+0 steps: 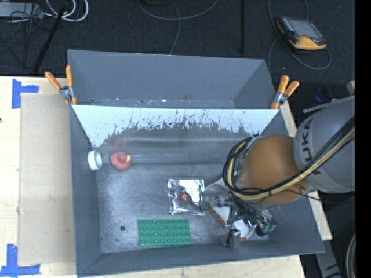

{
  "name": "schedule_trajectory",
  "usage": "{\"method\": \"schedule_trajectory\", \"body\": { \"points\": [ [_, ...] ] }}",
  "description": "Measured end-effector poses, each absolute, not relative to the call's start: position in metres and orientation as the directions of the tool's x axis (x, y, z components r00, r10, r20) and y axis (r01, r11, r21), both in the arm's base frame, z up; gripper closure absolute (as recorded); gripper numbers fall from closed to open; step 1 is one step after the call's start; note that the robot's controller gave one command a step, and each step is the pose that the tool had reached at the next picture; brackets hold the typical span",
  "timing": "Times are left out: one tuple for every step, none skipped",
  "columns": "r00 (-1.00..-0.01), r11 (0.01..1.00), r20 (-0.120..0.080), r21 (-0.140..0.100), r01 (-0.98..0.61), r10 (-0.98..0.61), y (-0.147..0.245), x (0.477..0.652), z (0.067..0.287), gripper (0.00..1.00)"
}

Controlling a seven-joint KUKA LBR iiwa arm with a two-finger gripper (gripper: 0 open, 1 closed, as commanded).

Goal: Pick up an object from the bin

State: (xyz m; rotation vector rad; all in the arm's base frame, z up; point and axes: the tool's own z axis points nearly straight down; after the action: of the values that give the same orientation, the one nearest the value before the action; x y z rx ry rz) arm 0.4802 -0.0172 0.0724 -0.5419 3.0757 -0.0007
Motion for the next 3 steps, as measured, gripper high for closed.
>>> {"method": "schedule_trajectory", "body": {
  "points": [
    [-0.863,0.863,-0.004,0.009,-0.504,-0.504,-0.105,0.514,0.105,0.0],
    [-0.863,0.863,-0.02,-0.01,-0.505,-0.505,-0.064,0.477,0.072,0.0],
    [-0.874,0.874,-0.002,0.0,-0.485,-0.485,-0.073,0.513,0.07,0.0]
  ]
}}
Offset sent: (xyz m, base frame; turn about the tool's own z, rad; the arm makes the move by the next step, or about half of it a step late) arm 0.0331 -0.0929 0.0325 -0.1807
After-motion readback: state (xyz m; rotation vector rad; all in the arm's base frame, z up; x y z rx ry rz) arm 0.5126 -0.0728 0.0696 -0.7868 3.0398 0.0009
